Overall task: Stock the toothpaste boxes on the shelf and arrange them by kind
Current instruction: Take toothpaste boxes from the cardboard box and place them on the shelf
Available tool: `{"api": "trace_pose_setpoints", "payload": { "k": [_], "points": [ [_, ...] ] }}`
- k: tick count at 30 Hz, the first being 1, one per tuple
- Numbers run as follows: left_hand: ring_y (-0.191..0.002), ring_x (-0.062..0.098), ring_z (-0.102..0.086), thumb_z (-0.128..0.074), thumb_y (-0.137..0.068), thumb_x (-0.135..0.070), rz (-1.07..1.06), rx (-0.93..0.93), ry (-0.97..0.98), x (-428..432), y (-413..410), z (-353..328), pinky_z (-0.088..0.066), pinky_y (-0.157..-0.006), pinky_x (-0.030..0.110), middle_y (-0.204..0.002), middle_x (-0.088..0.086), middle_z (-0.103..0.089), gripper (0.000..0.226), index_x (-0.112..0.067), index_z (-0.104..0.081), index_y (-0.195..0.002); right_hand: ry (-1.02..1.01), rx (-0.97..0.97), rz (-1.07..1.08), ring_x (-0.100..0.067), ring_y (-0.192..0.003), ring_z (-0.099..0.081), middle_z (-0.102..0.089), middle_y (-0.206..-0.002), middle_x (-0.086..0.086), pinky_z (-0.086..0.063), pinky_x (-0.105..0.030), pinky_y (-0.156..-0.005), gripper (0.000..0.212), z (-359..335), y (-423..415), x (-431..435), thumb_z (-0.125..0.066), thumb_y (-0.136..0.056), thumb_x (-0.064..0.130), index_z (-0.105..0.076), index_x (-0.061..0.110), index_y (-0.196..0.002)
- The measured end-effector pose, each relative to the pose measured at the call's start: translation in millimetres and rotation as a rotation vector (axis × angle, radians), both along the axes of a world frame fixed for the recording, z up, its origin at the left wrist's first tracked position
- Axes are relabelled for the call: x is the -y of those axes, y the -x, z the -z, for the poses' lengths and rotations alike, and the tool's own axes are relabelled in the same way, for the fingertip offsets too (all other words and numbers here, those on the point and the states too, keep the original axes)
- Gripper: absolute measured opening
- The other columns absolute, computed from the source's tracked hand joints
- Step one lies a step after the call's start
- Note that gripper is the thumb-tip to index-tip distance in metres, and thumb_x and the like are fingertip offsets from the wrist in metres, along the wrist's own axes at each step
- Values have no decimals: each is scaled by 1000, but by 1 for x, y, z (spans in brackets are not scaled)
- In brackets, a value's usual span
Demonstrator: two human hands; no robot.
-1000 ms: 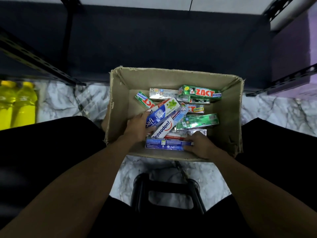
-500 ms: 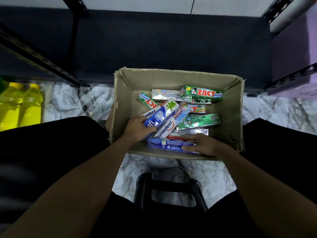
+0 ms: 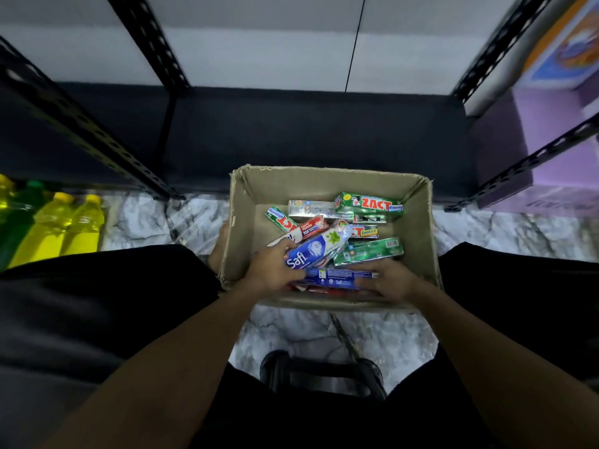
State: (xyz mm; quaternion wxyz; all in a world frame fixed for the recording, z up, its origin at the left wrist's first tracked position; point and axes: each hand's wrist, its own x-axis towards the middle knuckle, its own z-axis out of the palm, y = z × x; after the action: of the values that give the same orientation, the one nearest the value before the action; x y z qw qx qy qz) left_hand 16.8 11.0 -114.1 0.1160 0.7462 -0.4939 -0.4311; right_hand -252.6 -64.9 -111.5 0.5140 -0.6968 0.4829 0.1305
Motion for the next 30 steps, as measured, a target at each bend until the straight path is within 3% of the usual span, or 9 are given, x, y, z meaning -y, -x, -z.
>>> {"api": "trace_pose_setpoints", "payload": {
  "k": [2,6,10,13,14,19,21,24,30],
  "points": [
    [-78,7,-63,-85,-66,-29,-18,4,49,2,0,-18,-40,-56,13,-98,-6,-73,47,-26,-65,-108,92,-10,36,-21,-119,-60,-64,-131,-6,-48,-34,-101,40,-15,6,1,-68,-91,30,-63,22,-130],
    [-78,5,-62,-86,-70,-29,-19,18,173,7,-7,-62,-40,-57,7,-91,-10,-70,40,-24,-70,-106,315,2,97,-24,-110,-65,-66,-128,-4,-51,-32,-94,37,-55,16,2,-67,-91,38,-65,31,-128],
    [-73,-3,-67,-87,-68,-28,-12,15,324,13,-16,-119,-48,-61,12,-91,-13,-73,42,-27,-68,-106,458,74,137,-31,-90,-68,-72,-103,-18,-55,-39,-82,37,-105,22,6,-65,-91,43,-65,34,-126],
    [-75,-4,-67,-86,-67,-28,15,65,484,18,-20,-175,-50,-65,18,-88,-17,-73,39,-29,-71,-103,589,207,200,-5,-84,-64,-65,-96,5,-47,-12,-77,33,-156,24,7,-68,-91,27,-67,28,-124],
    [-74,-5,-66,-86,-67,-27,24,74,523,20,-22,-195,-49,-65,17,-86,-19,-73,38,-30,-72,-102,651,227,193,-2,-85,-61,-60,-94,13,-41,-9,-76,33,-172,25,7,-68,-91,25,-67,29,-124],
    [-72,-8,-64,-86,-67,-29,94,124,692,18,-24,-291,-44,-63,10,-83,-24,-71,36,-32,-71,-100,842,314,196,-13,-99,-58,-59,-103,3,-42,-24,-87,38,-242,27,14,-67,-91,33,-64,31,-128],
    [-74,-6,-65,-87,-68,-28,83,143,748,16,-23,-325,-44,-63,10,-85,-23,-71,37,-33,-70,-101,909,367,206,-12,-102,-57,-60,-105,2,-42,-24,-92,37,-271,25,15,-67,-91,32,-64,32,-128],
    [-75,-7,-65,-87,-69,-30,67,179,833,12,-23,-369,-46,-63,9,-84,-27,-70,38,-36,-69,-103,975,434,224,-9,-103,-53,-57,-104,4,-36,-13,-90,37,-311,20,18,-67,-91,29,-64,30,-128],
    [-77,-1,-66,-86,-65,-38,10,214,1000,12,-17,-435,-51,-70,20,-88,-22,-72,39,-37,-72,-102,1269,417,238,-14,-99,-47,-54,-104,3,-32,-23,-84,37,-383,18,24,-67,-91,33,-65,31,-128]
  ]
}}
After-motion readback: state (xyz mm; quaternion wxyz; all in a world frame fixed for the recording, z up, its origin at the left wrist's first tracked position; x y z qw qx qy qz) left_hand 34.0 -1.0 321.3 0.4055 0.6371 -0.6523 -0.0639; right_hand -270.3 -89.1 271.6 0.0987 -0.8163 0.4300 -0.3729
